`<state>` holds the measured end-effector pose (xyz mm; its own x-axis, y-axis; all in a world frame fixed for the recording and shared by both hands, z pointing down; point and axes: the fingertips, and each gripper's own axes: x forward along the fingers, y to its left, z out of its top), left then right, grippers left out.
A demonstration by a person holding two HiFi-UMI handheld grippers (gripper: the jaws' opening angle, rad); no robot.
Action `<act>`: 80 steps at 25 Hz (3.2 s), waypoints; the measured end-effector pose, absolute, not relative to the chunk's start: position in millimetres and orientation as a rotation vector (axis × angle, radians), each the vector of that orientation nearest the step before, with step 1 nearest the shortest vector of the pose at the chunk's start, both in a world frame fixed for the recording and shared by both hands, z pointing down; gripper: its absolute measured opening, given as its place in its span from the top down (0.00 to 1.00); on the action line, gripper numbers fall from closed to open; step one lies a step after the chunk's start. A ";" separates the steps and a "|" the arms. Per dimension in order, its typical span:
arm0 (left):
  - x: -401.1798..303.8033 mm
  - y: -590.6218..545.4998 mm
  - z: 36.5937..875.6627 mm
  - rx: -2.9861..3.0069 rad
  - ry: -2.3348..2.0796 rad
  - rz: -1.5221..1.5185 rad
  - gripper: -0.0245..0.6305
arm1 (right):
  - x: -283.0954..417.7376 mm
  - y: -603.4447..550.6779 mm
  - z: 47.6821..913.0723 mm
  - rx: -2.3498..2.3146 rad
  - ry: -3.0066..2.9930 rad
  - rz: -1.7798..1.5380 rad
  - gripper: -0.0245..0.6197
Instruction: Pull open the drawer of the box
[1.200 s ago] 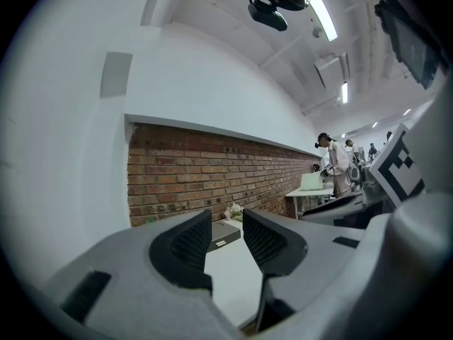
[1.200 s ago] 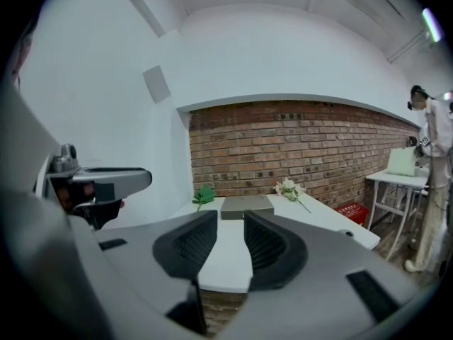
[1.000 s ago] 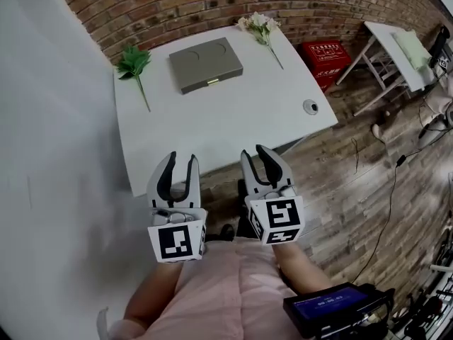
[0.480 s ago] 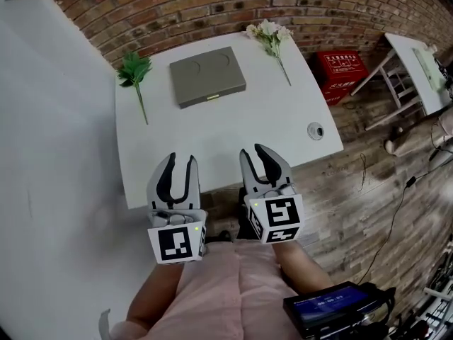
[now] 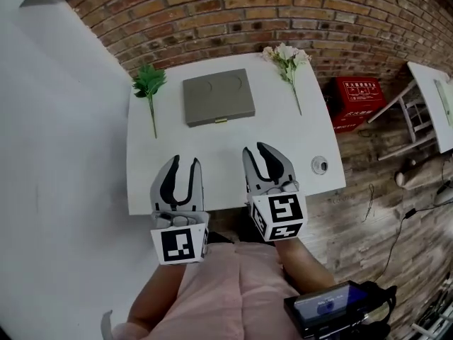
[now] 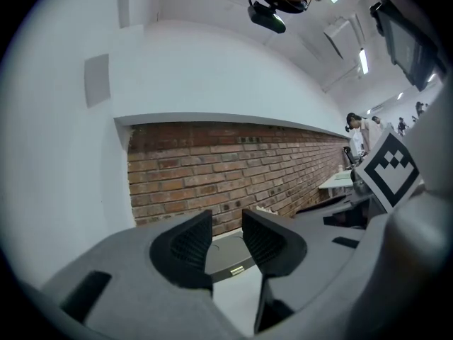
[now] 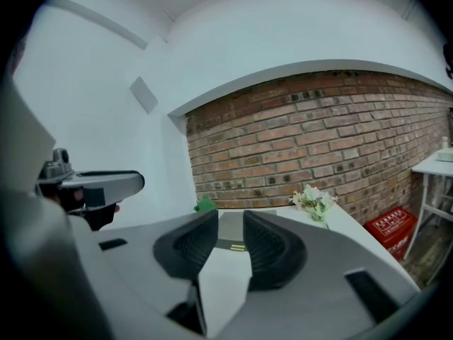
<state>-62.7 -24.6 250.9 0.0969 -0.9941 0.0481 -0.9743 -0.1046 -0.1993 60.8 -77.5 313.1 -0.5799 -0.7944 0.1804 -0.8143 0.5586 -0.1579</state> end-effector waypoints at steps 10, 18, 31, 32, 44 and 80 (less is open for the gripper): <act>-84.4 -47.7 245.5 -2.106 2.113 -0.282 0.76 | 41.7 -123.0 297.1 1.281 -2.775 0.317 0.78; -108.2 -65.5 256.0 -2.106 2.186 -0.309 0.76 | 24.2 -152.1 314.0 1.244 -2.742 0.368 0.78; -144.1 -121.4 290.9 -2.259 2.169 -0.318 0.77 | -7.0 -193.0 366.4 1.228 -2.616 0.583 0.79; -145.5 -124.7 294.9 -2.274 2.177 -0.326 0.77 | -7.9 -194.8 372.0 1.228 -2.603 0.601 0.79; -168.2 -150.4 341.1 -2.332 2.198 -0.378 0.77 | -27.1 -200.6 446.4 1.154 -2.459 0.778 0.78; -201.8 -182.2 403.2 -2.371 2.309 -0.513 0.77 | -52.5 -217.8 511.7 0.879 -2.289 1.340 0.82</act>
